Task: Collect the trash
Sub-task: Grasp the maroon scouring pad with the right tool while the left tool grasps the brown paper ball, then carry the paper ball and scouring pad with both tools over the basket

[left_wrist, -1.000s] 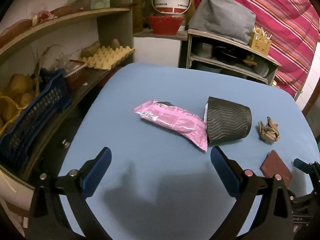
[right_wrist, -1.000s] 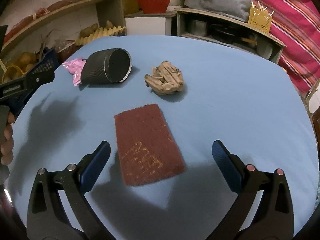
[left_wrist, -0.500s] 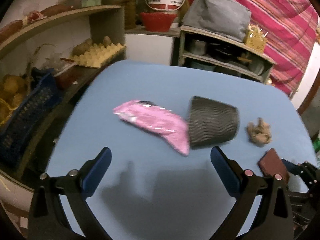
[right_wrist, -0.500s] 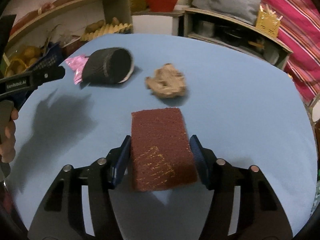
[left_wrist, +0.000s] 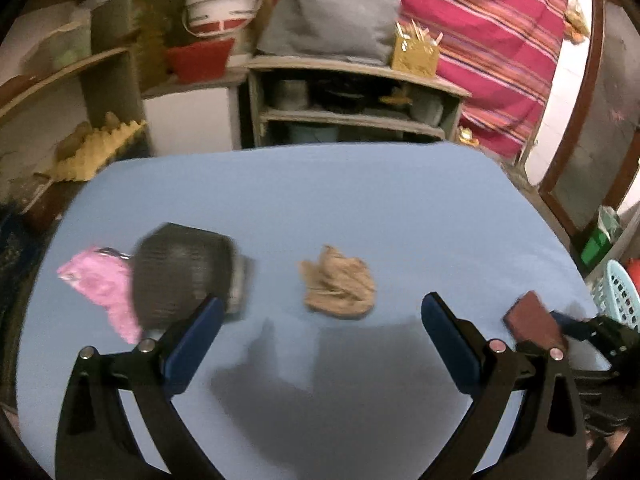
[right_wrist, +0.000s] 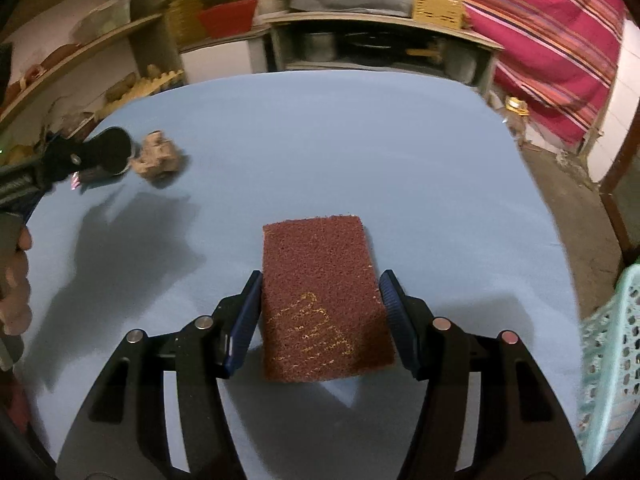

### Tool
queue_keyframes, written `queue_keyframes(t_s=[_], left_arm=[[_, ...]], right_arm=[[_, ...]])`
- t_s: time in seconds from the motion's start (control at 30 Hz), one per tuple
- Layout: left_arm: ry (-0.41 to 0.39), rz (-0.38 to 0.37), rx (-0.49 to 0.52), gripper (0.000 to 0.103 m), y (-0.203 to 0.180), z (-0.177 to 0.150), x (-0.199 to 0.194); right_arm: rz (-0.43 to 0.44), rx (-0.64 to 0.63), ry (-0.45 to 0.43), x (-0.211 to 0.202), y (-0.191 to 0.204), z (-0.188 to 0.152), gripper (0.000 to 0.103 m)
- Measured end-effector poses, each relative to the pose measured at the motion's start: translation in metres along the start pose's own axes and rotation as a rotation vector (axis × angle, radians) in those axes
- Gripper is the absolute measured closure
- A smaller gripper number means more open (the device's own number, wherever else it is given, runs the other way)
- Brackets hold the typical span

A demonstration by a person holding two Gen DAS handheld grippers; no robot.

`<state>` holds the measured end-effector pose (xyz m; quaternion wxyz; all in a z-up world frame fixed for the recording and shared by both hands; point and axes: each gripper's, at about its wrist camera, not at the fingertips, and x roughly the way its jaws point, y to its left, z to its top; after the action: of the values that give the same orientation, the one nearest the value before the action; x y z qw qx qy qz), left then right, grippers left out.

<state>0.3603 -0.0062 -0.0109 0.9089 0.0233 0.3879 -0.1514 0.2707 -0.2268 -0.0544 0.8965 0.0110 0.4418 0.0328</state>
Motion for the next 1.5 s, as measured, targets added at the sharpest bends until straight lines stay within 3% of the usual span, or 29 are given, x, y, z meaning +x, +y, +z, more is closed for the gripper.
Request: queue_keyframes(t_s=[0.2, 0.3, 0.6, 0.83, 0.93, 1.17, 1.5], left_arm=[[0.027, 0.08, -0.02, 0.006, -0.012, 0.009, 0.038], [0.06, 0.072, -0.018, 0.009, -0.016, 0.01, 0.051], [0.093, 0.069, -0.008, 0.052, -0.026, 0.008, 0.069], [0.093, 0.077, -0.008, 0.055, -0.032, 0.006, 0.068], [0.087, 0.033, -0.045, 0.056, -0.034, 0.001, 0.053], [0.074, 0.037, -0.03, 0.056, -0.057, -0.015, 0.022], [0.011, -0.012, 0.051, 0.056, -0.129, -0.024, -0.036]], right_arm=[[0.018, 0.034, -0.024, -0.01, -0.022, -0.004, 0.044], [0.032, 0.041, -0.021, -0.01, -0.027, -0.006, 0.044], [0.049, 0.058, -0.027, -0.01, -0.034, -0.007, 0.044], [0.05, 0.049, -0.024, -0.013, -0.037, -0.012, 0.044], [0.042, 0.039, -0.021, -0.018, -0.039, -0.011, 0.044], [0.021, 0.01, -0.083, -0.055, -0.045, -0.014, 0.044], [-0.03, 0.059, -0.169, -0.123, -0.1, -0.028, 0.044]])
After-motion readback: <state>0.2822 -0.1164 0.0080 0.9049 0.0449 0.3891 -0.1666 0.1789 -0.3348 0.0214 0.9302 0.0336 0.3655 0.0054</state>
